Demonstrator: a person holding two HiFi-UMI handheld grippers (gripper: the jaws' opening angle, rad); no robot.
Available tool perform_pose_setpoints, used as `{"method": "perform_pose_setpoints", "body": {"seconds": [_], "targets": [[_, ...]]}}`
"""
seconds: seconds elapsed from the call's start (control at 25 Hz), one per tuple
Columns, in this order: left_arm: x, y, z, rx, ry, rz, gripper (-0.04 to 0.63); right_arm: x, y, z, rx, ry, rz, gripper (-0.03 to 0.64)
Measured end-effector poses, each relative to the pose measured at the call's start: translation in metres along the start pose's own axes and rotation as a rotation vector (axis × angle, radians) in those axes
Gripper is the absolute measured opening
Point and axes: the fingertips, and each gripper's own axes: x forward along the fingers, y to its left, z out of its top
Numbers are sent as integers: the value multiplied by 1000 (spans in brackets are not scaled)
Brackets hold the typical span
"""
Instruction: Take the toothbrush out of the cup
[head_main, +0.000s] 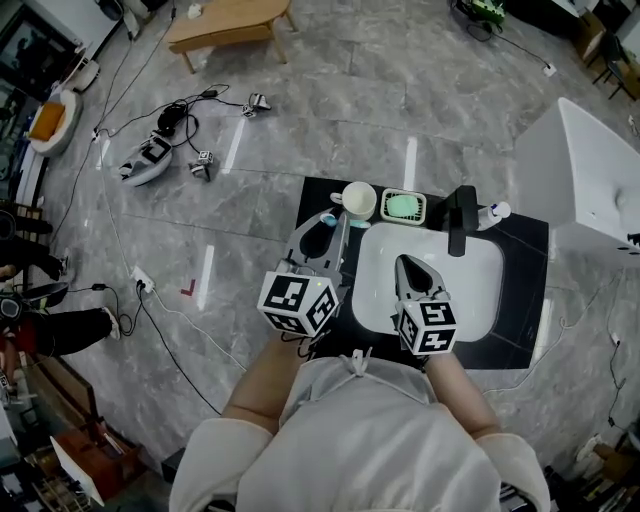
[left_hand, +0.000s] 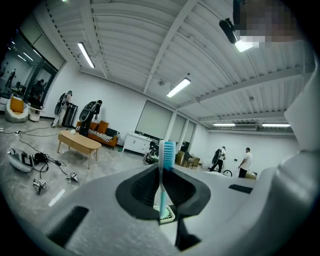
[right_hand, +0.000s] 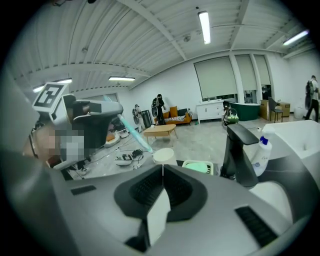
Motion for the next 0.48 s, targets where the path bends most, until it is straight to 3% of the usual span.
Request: {"method": "perform_pose_setpoints", "body": {"seconds": [0.48], "targets": [[-45,-37,-62,0,108,-16,37,-38,12,2,-28,-62,5,28]]}}
